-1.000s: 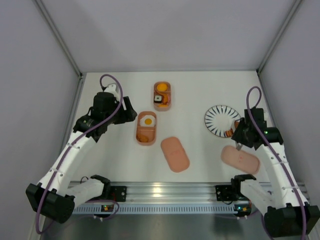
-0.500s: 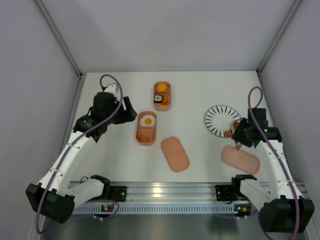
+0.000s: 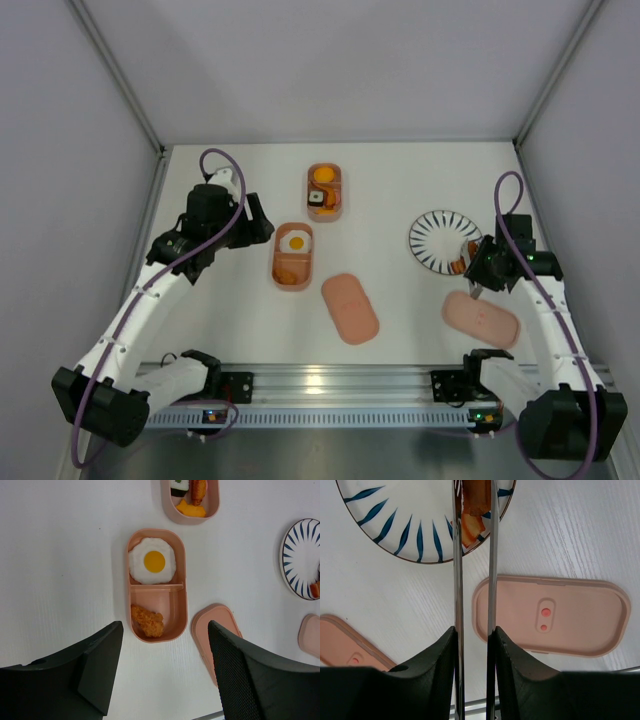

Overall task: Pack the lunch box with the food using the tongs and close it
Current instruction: Pick up the fake food from the plate.

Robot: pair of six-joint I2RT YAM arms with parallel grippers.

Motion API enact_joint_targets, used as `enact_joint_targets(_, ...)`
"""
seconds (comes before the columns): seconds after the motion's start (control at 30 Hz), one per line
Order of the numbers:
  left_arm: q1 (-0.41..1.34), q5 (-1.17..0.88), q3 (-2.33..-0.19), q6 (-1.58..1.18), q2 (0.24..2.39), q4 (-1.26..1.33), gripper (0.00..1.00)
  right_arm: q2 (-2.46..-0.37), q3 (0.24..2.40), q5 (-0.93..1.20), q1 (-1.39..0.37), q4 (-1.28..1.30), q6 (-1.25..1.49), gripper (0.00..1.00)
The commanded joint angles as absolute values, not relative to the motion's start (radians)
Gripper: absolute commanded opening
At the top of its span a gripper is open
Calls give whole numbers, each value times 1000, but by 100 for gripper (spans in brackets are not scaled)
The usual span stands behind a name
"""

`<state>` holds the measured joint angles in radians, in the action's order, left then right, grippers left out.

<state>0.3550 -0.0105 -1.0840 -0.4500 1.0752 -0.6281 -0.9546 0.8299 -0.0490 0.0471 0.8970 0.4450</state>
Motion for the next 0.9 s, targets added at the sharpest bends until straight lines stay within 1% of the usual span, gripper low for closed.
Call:
enact_joint_targets(0.0, 350, -11, -1081, -445, 1063, -581, 74, -957, 850, -43, 67, 827, 426, 24)
enact_joint_targets(0.27, 350, -11, -1083, -445, 1062, -583, 74, -957, 934, -51, 67, 859, 411, 18)
enact_joint_targets(0.4, 350, -11, -1083, -443, 1065, -581, 74, -962, 971, -41, 67, 864, 408, 17)
enact_joint_targets(0.47, 351, 21, -1081, -442, 1065, -581, 74, -963, 982, -34, 67, 861, 408, 17)
enact_joint_targets(0.7, 350, 20, -1083, -443, 1068, -581, 74, -974, 1019, 29, 67, 864, 391, 14)
enact_joint_targets(0.87, 350, 21, -1083, -443, 1069, -581, 74, -979, 1026, 29, 67, 867, 387, 13)
